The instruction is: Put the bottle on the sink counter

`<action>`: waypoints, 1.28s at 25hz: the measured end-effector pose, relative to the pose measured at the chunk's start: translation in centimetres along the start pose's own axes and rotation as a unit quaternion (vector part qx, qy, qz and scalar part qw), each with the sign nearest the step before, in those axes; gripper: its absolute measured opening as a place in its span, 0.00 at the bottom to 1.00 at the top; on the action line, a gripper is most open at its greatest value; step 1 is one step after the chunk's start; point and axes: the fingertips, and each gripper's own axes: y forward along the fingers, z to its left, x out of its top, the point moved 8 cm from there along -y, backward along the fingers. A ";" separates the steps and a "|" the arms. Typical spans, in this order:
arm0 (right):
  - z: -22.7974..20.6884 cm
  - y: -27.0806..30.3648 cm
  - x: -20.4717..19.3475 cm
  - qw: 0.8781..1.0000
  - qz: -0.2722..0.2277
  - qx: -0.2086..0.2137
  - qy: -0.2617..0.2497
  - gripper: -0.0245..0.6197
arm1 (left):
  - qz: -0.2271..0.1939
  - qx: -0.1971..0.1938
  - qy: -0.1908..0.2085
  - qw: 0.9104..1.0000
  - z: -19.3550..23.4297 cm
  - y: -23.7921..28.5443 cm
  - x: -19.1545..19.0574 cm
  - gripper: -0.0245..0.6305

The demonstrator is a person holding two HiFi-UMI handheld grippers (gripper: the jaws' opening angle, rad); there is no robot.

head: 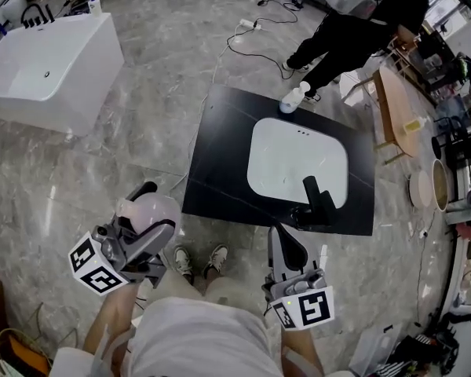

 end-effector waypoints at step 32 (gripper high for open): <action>-3.8 8.5 -12.4 0.989 0.091 0.110 0.041 0.05 | 0.132 0.117 0.124 0.977 12.5 3.8 -15.1 0.66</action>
